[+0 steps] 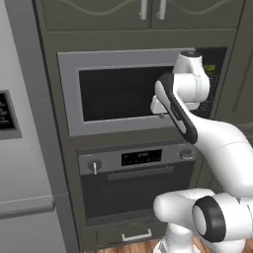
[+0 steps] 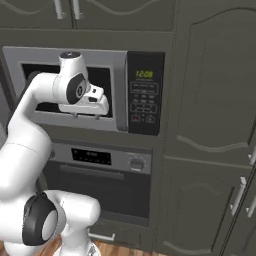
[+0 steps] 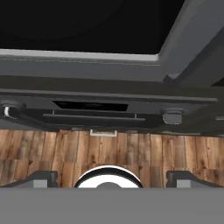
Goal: Take the baked cake out of the oven and place it on the plate for cooling. Then close the oven door.
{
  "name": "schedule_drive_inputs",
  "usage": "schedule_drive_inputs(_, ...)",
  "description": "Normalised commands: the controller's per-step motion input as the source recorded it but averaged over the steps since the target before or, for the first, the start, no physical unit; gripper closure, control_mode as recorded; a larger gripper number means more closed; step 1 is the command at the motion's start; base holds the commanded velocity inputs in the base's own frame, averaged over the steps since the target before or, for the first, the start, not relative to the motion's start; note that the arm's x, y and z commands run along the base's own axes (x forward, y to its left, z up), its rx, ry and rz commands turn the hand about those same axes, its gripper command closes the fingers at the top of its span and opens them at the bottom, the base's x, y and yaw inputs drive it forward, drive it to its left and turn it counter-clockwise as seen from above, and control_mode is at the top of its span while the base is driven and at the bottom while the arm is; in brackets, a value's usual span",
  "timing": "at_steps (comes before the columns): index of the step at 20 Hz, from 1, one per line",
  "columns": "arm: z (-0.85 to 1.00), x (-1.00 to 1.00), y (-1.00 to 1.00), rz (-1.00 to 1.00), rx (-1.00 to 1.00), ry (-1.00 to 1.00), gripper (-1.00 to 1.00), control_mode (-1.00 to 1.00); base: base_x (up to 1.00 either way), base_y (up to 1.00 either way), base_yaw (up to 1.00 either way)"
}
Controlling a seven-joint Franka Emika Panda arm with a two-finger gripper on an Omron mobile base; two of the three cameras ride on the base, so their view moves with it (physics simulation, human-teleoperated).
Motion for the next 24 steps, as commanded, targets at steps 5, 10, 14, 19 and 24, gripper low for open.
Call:
schedule_drive_inputs(5,0.00,0.00,0.00,0.00,0.00,0.00,-1.00,1.00,-0.45,-0.16,0.00)
schedule_drive_inputs(10,0.00,0.00,0.00,0.00,0.00,0.00,-1.00,1.00,-0.28,-0.23,0.00)
schedule_drive_inputs(14,0.00,0.00,0.00,0.00,0.00,0.00,-1.00,1.00,-0.02,-0.53,0.00)
schedule_drive_inputs(19,0.00,0.00,0.00,0.00,0.00,0.00,-1.00,1.00,-0.09,-0.60,0.01)
schedule_drive_inputs(24,0.00,0.00,0.00,0.00,0.00,0.00,-1.00,1.00,-0.15,-0.63,0.02)
